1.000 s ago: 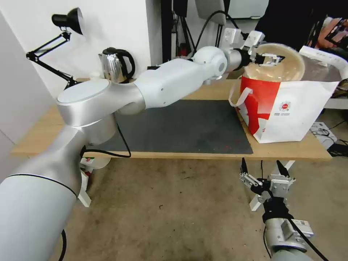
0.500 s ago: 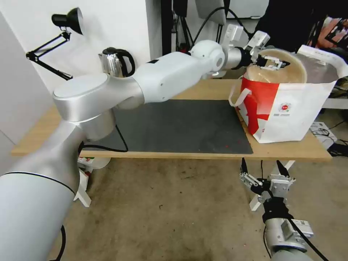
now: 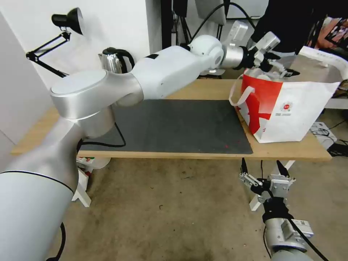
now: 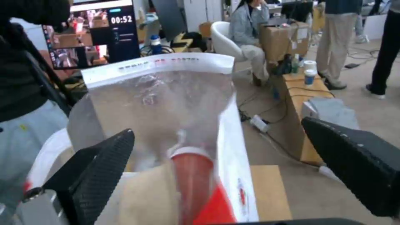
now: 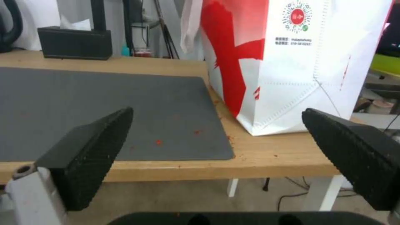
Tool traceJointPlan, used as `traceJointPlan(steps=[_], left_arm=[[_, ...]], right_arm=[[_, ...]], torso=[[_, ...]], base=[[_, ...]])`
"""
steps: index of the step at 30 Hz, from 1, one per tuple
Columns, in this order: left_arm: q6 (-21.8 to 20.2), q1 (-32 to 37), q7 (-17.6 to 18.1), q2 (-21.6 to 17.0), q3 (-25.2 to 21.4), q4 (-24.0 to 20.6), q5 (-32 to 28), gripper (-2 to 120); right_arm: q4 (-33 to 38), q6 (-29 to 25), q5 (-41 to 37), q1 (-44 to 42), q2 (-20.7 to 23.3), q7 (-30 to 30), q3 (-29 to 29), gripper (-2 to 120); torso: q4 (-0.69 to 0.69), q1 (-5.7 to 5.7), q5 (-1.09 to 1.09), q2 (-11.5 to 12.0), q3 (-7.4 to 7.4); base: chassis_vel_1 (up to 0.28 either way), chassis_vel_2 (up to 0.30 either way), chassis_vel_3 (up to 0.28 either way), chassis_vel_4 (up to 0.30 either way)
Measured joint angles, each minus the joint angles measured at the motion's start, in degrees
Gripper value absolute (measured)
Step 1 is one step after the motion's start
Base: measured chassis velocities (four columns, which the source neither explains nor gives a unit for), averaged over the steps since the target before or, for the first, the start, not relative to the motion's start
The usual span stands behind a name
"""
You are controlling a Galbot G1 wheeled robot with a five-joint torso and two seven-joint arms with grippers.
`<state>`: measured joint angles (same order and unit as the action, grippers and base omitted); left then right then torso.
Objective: Pick up the trash from the table and place it into the takeout bag.
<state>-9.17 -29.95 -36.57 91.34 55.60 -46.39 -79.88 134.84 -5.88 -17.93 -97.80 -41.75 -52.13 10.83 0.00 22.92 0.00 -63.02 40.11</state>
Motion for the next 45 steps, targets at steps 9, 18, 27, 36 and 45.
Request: traceJointPlan(steps=[9, 18, 27, 36, 45], left_arm=[[0.14, -0.06, 2.30, 0.01, 0.59, 0.30, -0.76, 100], [0.10, 0.12, 3.69, -0.04, -1.50, 0.18, -1.01, 100], [0.75, 0.84, 7.07, -0.86, -9.70, -0.30, 0.33, 100], [5.64, 2.36, 18.57, -10.33, -17.37, -8.41, 6.27, 100], [11.78, 12.61, 34.87, -31.87, -20.75, -31.90, 19.43, 100]], right_arm=[[0.00, 0.00, 0.00, 0.00, 0.00, 0.00, 0.00, 100], [0.00, 0.00, 0.00, 0.00, 0.00, 0.00, 0.00, 100], [0.00, 0.00, 0.00, 0.00, 0.00, 0.00, 0.00, 100], [0.00, 0.00, 0.00, 0.00, 0.00, 0.00, 0.00, 100], [0.00, 0.01, 0.00, 0.00, 0.00, 0.00, -0.01, 100]], torso=[[-0.01, 0.00, 0.00, 0.00, 0.00], [-0.01, 0.00, 0.00, 0.00, 0.00], [-0.02, 0.00, 0.00, 0.00, 0.00], [-0.02, 0.00, 0.01, 0.00, 0.00], [0.00, -0.01, 0.05, 0.00, 0.00]], base=[[0.000, 0.000, 0.000, 0.000], [0.000, 0.000, 0.000, 0.000], [0.000, 0.000, 0.000, 0.000], [0.000, 0.000, 0.000, 0.000], [0.000, 0.000, 0.000, 0.000]])
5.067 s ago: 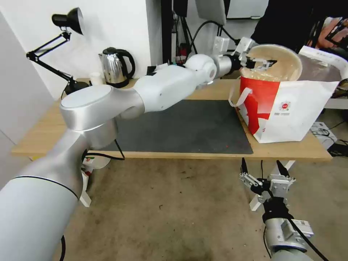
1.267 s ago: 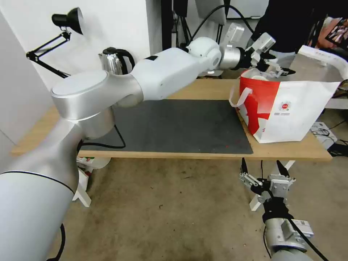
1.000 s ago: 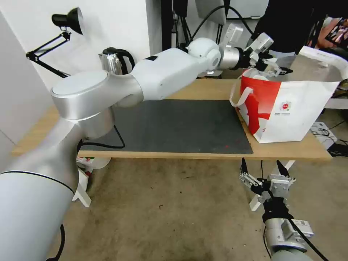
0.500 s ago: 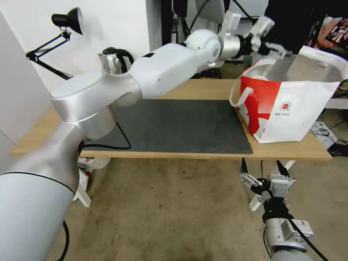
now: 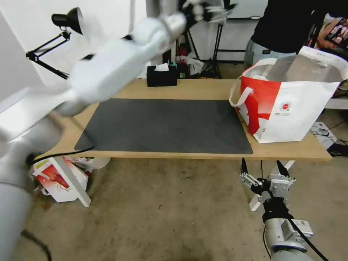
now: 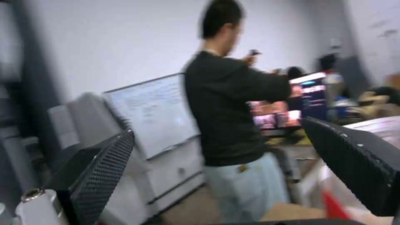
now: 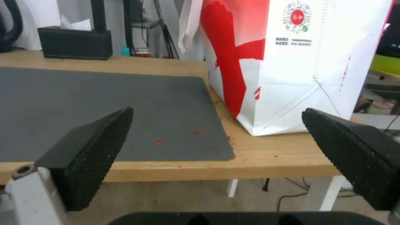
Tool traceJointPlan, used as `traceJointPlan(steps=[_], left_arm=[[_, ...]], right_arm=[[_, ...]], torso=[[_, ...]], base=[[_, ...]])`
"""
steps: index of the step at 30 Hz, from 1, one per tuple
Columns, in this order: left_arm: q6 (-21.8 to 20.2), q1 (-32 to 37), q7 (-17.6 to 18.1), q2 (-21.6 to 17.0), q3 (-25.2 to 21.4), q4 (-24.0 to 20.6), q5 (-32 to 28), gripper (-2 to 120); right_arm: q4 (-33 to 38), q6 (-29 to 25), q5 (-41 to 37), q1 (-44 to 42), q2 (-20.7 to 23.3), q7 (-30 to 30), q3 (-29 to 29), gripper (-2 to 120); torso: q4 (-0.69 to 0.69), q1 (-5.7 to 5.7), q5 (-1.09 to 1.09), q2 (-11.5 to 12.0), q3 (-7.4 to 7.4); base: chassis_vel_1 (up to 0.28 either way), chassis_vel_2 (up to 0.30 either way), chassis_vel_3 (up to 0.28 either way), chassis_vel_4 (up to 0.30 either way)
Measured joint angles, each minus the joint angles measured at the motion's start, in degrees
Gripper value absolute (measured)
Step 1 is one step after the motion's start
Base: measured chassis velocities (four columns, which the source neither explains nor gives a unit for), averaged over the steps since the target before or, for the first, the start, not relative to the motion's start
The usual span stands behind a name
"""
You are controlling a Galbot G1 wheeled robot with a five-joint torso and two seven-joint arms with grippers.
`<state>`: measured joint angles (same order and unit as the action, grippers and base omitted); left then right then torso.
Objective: Pick up the trash from the table and place it into the takeout bag.
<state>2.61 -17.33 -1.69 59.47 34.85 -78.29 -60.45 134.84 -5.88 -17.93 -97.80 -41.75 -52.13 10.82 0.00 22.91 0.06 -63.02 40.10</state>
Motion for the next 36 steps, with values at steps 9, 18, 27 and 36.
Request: traceJointPlan(steps=[9, 18, 27, 36], left_arm=[[1.03, 18.91, 11.30, -16.75, -16.51, -20.49, 4.85, 100], [3.68, 57.64, 13.89, -22.35, -45.36, -35.83, 12.83, 100], [5.10, 81.95, 14.00, -12.54, -60.35, -42.61, 22.49, 100], [6.58, 99.67, 15.08, 0.22, -64.66, -47.54, 34.06, 100]], right_arm=[[0.00, 0.00, 0.00, 0.00, 0.00, 0.00, 0.00, 100], [0.00, 0.00, 0.00, 0.00, 0.00, 0.00, -0.01, 100], [0.00, 0.00, 0.00, 0.00, 0.00, 0.00, 0.00, 100], [0.00, 0.00, 0.00, 0.00, 0.00, 0.00, 0.00, 100]], torso=[[-0.01, 0.00, -0.05, -0.01, -0.01], [-0.02, 0.00, -0.09, 0.00, -0.01], [0.01, -0.01, -0.02, 0.00, 0.00], [0.00, 0.00, -0.06, 0.00, 0.00]], base=[[0.000, 0.000, 0.000, 0.000], [0.000, 0.000, 0.000, 0.000], [0.000, 0.000, 0.000, 0.000], [0.000, 0.000, 0.000, 0.000]])
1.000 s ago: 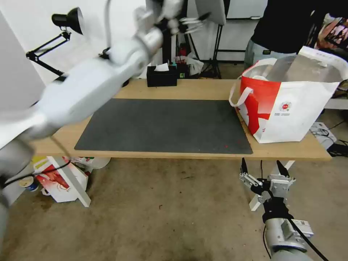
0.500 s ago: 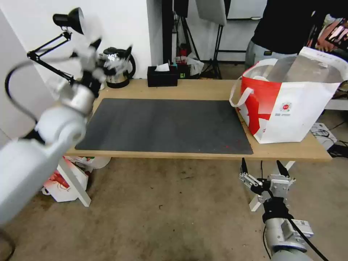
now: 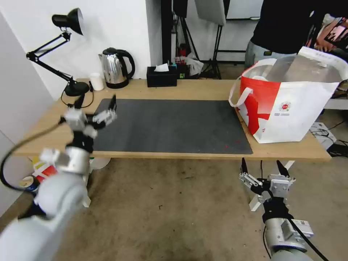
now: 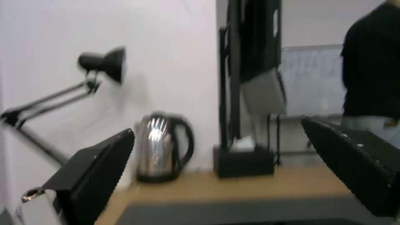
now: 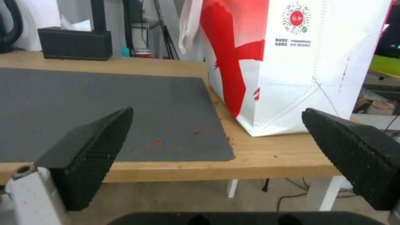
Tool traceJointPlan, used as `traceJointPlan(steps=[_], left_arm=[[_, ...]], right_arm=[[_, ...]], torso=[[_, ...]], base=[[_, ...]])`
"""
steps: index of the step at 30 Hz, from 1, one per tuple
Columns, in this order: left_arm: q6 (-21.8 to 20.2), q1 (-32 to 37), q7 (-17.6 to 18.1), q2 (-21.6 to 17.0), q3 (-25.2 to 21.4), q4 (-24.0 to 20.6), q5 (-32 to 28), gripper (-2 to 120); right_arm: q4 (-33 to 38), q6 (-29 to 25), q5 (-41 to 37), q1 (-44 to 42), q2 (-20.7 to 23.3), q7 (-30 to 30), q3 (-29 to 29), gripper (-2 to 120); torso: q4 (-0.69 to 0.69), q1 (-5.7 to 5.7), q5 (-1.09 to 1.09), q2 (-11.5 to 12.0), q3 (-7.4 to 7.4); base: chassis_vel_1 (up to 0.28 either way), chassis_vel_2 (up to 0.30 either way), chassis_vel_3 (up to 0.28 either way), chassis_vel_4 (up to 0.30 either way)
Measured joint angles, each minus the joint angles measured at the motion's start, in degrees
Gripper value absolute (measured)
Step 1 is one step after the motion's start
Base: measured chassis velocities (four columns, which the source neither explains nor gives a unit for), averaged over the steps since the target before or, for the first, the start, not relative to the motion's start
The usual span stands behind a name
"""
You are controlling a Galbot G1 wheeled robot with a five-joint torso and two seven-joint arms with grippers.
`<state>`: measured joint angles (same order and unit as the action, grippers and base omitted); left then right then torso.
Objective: Pick up the trash from the table and place it into the takeout bag.
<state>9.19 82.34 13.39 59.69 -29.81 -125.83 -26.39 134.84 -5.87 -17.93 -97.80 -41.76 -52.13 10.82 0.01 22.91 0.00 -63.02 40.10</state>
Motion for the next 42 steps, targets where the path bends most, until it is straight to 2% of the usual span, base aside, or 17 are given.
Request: traceJointPlan(steps=[3, 7, 13, 25, 34, 42], left_arm=[[0.66, 5.30, 0.02, 4.02, -0.85, -1.93, 3.94, 100], [0.81, 9.81, 0.05, 6.90, -0.90, -4.15, 6.20, 100], [-2.79, 17.36, 3.49, 9.57, 1.07, -8.97, 7.42, 100], [-3.41, 23.09, 3.69, 10.18, 1.90, -9.47, 8.05, 100], [-4.91, 23.71, 0.08, 10.33, 3.25, -8.28, 6.11, 100], [-5.23, 23.08, -1.57, 10.05, 3.64, -7.34, 6.02, 100]], right_arm=[[0.00, 0.00, 0.00, 0.00, 0.00, 0.00, 0.00, 100], [0.00, 0.00, 0.00, 0.01, 0.00, 0.00, 0.00, 100], [0.00, 0.00, 0.00, 0.00, 0.00, 0.00, 0.00, 100], [0.00, 0.00, 0.00, 0.00, 0.00, 0.00, 0.00, 100], [0.00, 0.00, 0.00, 0.00, 0.00, 0.00, 0.00, 100], [0.00, 0.00, 0.00, 0.00, 0.00, 0.00, 0.00, 100]], torso=[[-0.01, 0.00, -0.03, 0.00, 0.00], [-0.02, 0.00, -0.01, 0.00, 0.00], [0.00, 0.00, -0.02, -0.01, 0.00], [-0.01, 0.01, 0.00, 0.00, 0.00], [-0.01, 0.01, 0.00, -0.01, 0.01], [-0.01, 0.01, 0.01, -0.01, 0.00]], base=[[0.000, 0.000, 0.000, 0.000], [0.000, 0.000, 0.000, 0.000], [0.000, 0.000, 0.000, 0.000], [0.000, 0.000, 0.000, 0.000], [0.000, 0.000, 0.000, 0.000], [0.000, 0.000, 0.000, 0.000]])
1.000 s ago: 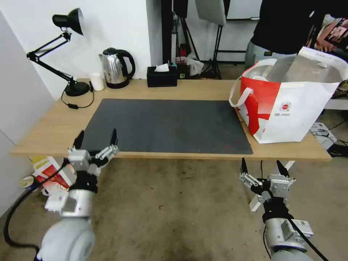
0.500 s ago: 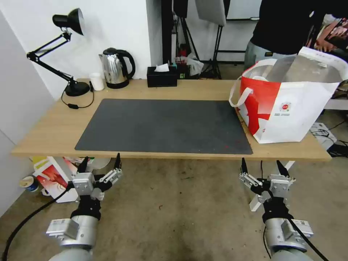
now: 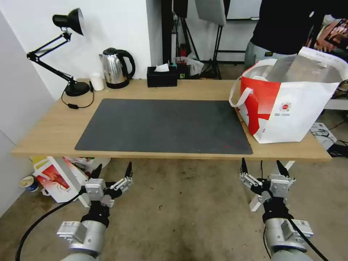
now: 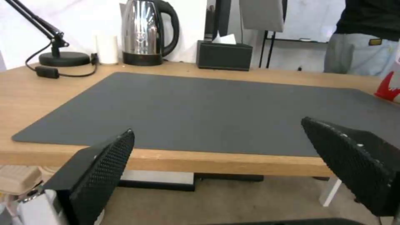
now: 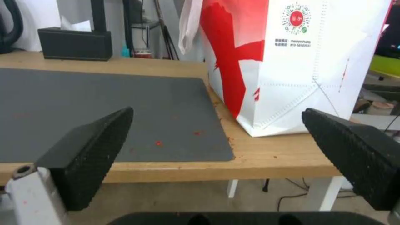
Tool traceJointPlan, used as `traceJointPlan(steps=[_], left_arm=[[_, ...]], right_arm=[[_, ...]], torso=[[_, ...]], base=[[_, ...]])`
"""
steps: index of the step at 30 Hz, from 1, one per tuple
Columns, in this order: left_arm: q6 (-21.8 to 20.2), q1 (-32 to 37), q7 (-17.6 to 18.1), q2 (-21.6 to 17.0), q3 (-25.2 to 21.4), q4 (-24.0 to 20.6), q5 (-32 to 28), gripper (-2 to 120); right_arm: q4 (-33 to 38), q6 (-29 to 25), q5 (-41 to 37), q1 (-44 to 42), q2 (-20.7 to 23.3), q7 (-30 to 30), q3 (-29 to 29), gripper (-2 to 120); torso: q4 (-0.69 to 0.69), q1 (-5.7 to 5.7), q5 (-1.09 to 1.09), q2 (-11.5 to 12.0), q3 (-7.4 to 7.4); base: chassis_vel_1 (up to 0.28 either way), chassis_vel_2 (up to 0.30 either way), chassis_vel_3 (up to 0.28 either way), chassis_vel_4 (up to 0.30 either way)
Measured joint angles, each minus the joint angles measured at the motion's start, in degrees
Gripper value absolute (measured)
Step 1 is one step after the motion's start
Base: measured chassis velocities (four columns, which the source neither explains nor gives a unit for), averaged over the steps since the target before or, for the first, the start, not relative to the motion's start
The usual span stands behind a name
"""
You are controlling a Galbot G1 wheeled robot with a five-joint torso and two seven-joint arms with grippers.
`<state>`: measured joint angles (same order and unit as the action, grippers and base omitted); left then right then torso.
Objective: Pick up the trash from the table and place it into the takeout bag.
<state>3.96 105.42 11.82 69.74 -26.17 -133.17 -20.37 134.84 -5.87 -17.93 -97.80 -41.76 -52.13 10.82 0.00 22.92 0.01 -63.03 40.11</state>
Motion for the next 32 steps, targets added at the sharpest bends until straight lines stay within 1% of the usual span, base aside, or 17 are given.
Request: traceJointPlan(steps=[10, 16, 32], left_arm=[[0.36, -0.35, -1.98, -1.50, -1.12, 1.18, 1.71, 100], [1.19, -1.49, -1.91, -1.91, -1.57, 2.63, 1.55, 100], [1.40, -1.97, -1.74, -2.12, -1.76, 2.75, 0.90, 100]], right_arm=[[0.00, 0.00, 0.00, 0.00, 0.00, 0.00, 0.00, 100], [0.00, 0.00, 0.00, 0.00, 0.00, 0.00, 0.00, 100], [0.00, 0.00, 0.00, 0.00, 0.00, 0.00, 0.00, 100]], torso=[[0.00, 0.00, 0.00, 0.00, 0.00], [0.00, 0.00, 0.00, 0.01, 0.00], [0.00, 0.00, 0.00, 0.00, 0.00]], base=[[0.000, 0.000, 0.000, 0.000], [0.000, 0.000, 0.000, 0.000], [0.000, 0.000, 0.000, 0.000]])
